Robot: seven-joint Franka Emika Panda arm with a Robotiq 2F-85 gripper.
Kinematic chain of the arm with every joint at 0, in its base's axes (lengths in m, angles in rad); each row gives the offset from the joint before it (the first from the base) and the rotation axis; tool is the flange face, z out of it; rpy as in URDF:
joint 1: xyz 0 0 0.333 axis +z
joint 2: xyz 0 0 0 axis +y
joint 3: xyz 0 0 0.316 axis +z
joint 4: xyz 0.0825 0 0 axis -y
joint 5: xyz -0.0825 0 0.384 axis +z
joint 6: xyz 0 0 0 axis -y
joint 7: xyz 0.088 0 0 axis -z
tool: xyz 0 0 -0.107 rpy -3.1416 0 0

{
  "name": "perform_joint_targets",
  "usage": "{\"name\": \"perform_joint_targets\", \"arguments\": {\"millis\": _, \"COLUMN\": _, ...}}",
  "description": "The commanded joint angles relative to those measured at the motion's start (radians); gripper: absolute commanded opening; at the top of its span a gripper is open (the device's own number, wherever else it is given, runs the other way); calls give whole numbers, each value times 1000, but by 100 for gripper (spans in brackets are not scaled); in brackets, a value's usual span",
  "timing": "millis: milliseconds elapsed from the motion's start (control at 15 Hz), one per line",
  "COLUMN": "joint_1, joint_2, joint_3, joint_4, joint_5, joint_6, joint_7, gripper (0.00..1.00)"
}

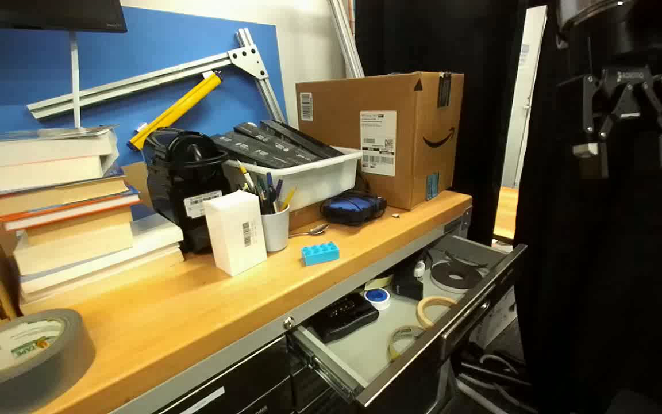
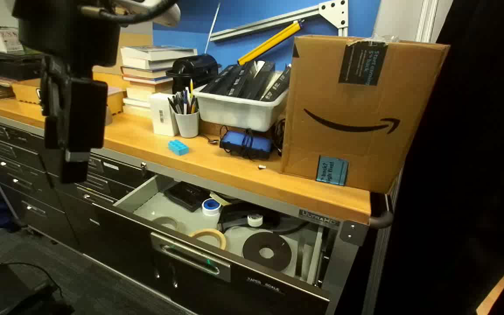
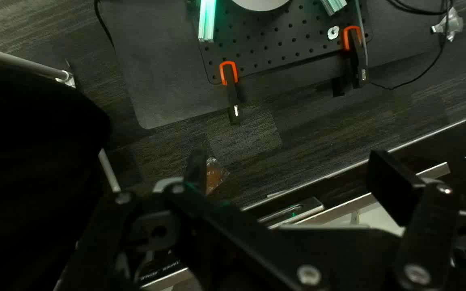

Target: Put the Lego in the open drawer and then close the drawer

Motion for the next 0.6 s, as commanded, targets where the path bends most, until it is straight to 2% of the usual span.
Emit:
{"name": "perform_joint_targets", "arguments": {"millis": 0, "joint_1": 3, "joint_2": 0, "joint_3": -3, "joint_4": 5, "joint_5": -1, "joint_6": -1, "joint_7": 1, "gripper": 100}}
{"name": "perform_joint_targets", "arguments": {"millis": 200, "joint_1": 3, "joint_2": -3, "joint_3": -3, "joint_4": 10, "joint_5": -1, "joint_6": -1, "joint_7": 1, "gripper": 100}}
{"name": "perform_joint_targets", "arguments": {"millis": 533, "joint_1": 84, "joint_2": 147, "joint_3": 47, "joint_4": 71, "joint_5": 187, "joint_6": 181, "joint_7": 30, "gripper": 100}}
